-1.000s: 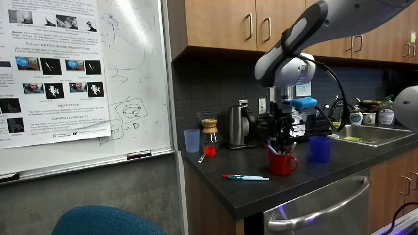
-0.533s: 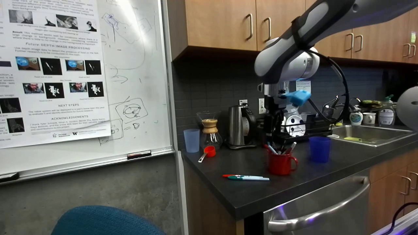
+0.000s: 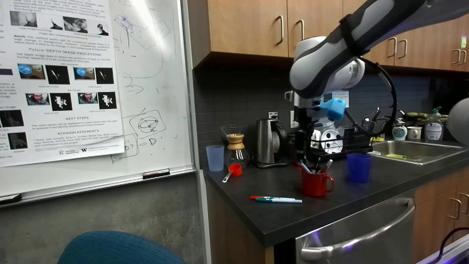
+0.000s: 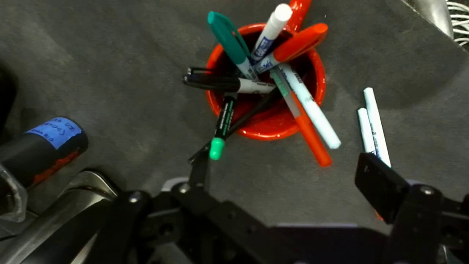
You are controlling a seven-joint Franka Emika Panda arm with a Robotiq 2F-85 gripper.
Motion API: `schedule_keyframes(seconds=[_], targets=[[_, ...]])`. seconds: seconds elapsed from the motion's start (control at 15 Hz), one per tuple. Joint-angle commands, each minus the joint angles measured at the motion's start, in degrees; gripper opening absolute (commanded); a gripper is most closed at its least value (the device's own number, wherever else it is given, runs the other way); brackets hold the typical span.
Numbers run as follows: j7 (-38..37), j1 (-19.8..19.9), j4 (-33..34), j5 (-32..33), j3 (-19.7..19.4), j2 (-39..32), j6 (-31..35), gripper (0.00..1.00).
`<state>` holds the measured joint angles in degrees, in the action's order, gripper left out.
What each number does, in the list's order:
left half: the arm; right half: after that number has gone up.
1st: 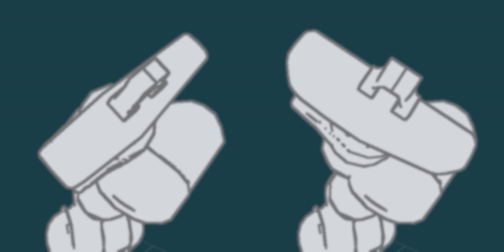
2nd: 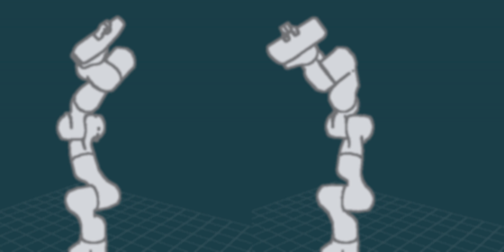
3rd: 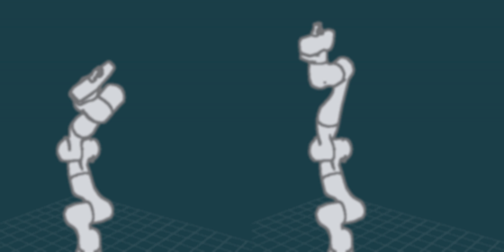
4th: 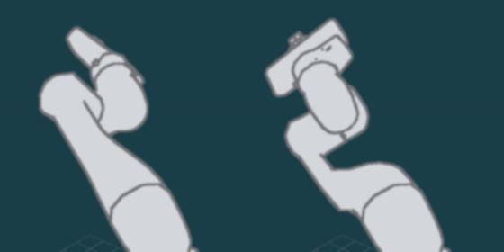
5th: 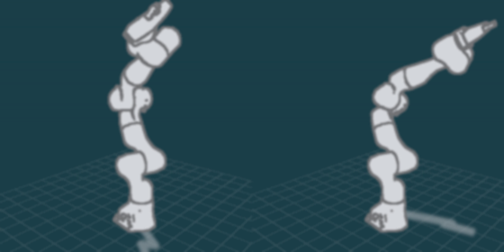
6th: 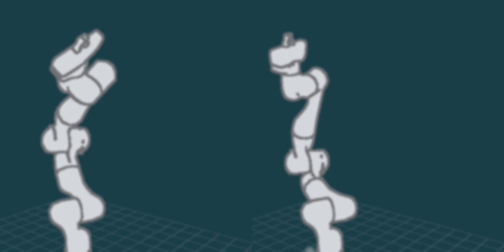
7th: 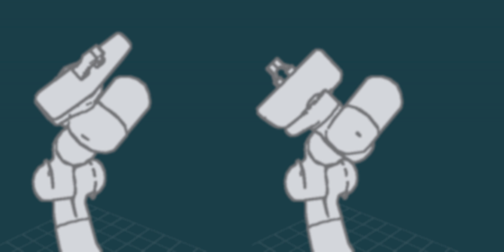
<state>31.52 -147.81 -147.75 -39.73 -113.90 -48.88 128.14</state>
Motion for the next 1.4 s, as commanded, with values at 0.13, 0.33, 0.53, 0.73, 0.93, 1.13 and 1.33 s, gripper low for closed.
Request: schedule_keyframes(seconds=[0.13,0.33,0.53,0.73,0.93,1.13,1.33], targets=[[0.17,-2.26,0.85,4.22,-1.05,6.55,3.38,1.00],[6.07,-1.24,3.94,1.51,1.35,8.41,2.23,1.00],[9.70,-0.65,6.74,2.64,3.60,10.78,2.21,1.00],[10.58,-0.57,8.29,7.66,6.31,16.97,5.51,1.00],[10.28,0.67,8.35,13.56,9.53,22.53,10.09,1.00],[9.21,3.19,8.33,20.84,12.33,28.86,14.07,1.00],[8.37,6.87,8.51,26.45,15.34,33.83,15.45,1.00]])
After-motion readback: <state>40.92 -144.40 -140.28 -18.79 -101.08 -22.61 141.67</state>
